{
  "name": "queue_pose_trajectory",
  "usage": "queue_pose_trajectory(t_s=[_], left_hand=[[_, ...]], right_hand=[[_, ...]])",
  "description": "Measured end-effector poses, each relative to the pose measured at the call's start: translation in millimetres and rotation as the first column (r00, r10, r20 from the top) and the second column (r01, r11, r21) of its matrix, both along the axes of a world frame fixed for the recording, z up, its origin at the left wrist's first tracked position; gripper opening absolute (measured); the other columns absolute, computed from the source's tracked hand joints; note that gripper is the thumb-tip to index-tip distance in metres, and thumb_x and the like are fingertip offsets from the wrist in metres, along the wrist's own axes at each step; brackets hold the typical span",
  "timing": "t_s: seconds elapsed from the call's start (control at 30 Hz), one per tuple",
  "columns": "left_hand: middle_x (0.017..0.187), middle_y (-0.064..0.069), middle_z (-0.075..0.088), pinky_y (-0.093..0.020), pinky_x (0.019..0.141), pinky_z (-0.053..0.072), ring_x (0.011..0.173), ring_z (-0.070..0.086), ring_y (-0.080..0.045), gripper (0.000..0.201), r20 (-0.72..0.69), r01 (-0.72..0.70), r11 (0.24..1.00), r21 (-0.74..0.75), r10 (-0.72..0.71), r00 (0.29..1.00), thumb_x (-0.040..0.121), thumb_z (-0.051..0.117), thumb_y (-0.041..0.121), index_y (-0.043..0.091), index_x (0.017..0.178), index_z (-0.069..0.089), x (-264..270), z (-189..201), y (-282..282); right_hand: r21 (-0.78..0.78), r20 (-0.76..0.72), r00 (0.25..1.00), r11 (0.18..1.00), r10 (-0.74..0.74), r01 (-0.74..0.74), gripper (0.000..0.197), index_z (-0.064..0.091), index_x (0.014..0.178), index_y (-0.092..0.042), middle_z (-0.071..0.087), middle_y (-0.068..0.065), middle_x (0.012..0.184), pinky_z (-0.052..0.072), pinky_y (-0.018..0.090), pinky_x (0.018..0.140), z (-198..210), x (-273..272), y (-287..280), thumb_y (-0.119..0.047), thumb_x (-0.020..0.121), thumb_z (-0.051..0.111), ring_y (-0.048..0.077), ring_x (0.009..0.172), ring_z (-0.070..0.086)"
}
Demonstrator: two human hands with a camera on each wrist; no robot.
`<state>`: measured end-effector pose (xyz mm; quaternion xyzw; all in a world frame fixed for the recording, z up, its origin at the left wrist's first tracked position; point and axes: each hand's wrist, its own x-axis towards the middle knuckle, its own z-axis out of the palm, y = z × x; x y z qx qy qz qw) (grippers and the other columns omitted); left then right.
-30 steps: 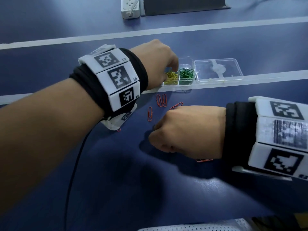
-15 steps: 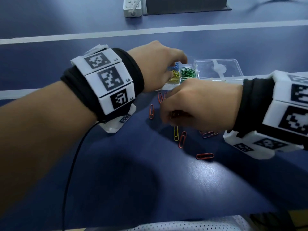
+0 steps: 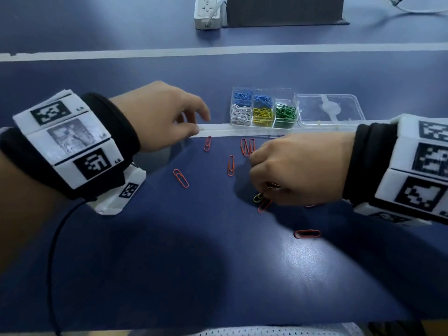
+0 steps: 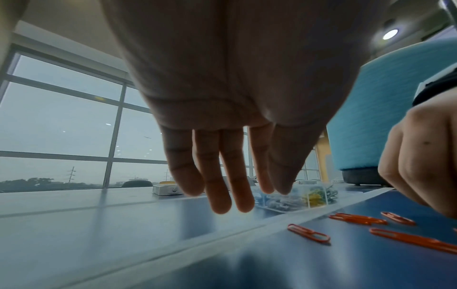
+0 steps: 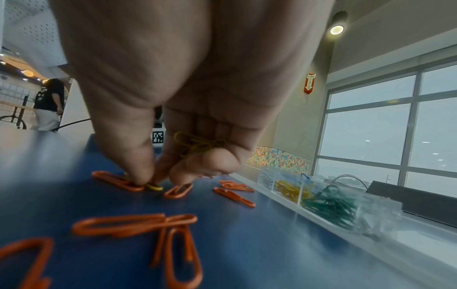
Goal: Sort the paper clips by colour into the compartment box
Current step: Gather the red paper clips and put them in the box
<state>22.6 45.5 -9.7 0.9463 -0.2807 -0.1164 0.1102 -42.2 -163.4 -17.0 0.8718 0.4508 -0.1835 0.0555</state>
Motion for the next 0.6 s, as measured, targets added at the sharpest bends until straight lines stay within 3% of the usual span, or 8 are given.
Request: queue_pose_trajectory(t_s=[0.1, 0.2, 0.33, 0.47, 0.6], left_hand=[[0.092, 0.007, 0.065, -0.022, 0.078, 0.039, 0.089, 0.062, -0.017, 0.025, -0.036, -0.024, 1.000, 0.012, 0.024, 0.999, 0.085, 0.059, 0.024, 0.024, 0.110, 0.064, -5.0, -1.7, 2.1], [0.097, 0.009, 0.063, -0.027, 0.084, 0.046, 0.092, 0.061, -0.015, 0.029, -0.075, -0.028, 0.999, 0.047, 0.032, 0.997, 0.082, 0.062, 0.025, 0.027, 0.112, 0.062, -10.3, -1.9, -0.5], [0.104, 0.010, 0.067, -0.033, 0.089, 0.049, 0.095, 0.062, -0.015, 0.030, -0.060, -0.021, 0.994, 0.107, 0.028, 0.998, 0.081, 0.062, 0.024, 0.032, 0.110, 0.062, -13.6, -1.3, -3.1], [0.106, 0.007, 0.068, -0.025, 0.079, 0.042, 0.103, 0.058, -0.020, 0.035, 0.024, 0.042, 0.968, 0.248, -0.049, 0.998, 0.083, 0.061, 0.027, 0.037, 0.117, 0.060, -12.6, -1.5, -12.9], [0.107, 0.004, 0.068, -0.024, 0.075, 0.036, 0.102, 0.059, -0.020, 0.027, 0.060, 0.059, 0.944, 0.324, -0.083, 0.995, 0.081, 0.066, 0.026, 0.033, 0.107, 0.067, -6.0, -1.2, -22.3]], right_hand=[[-0.045, 0.004, 0.999, 0.998, -0.046, 0.046, 0.014, 0.058, 0.079, -0.017, 0.058, 0.003, 0.093, 0.050, 0.039, 0.078, 0.1, 0.0, 5.6, -0.029, 0.079, 0.050, 0.027, 0.087, 0.058], [-0.035, -0.016, 0.997, 0.996, -0.080, 0.079, 0.008, 0.049, 0.073, -0.021, 0.056, 0.001, 0.092, 0.050, 0.037, 0.078, 1.2, 1.1, 9.1, -0.029, 0.077, 0.051, 0.026, 0.087, 0.057], [0.025, -0.016, 0.995, 0.995, -0.095, 0.095, 0.017, 0.062, 0.084, -0.017, 0.059, 0.001, 0.092, 0.047, 0.034, 0.074, 2.4, 3.9, 7.1, -0.031, 0.079, 0.053, 0.024, 0.086, 0.057], [-0.022, 0.010, 0.998, 0.998, -0.056, 0.056, 0.025, 0.064, 0.098, -0.020, 0.063, -0.001, 0.103, 0.044, 0.030, 0.081, 3.9, 4.9, 10.5, -0.036, 0.088, 0.048, 0.021, 0.097, 0.057], [-0.073, 0.067, 0.997, 0.996, -0.045, 0.050, 0.026, 0.062, 0.099, -0.019, 0.063, 0.000, 0.108, 0.045, 0.033, 0.084, 3.9, 2.4, 14.2, -0.030, 0.089, 0.040, 0.023, 0.102, 0.057]])
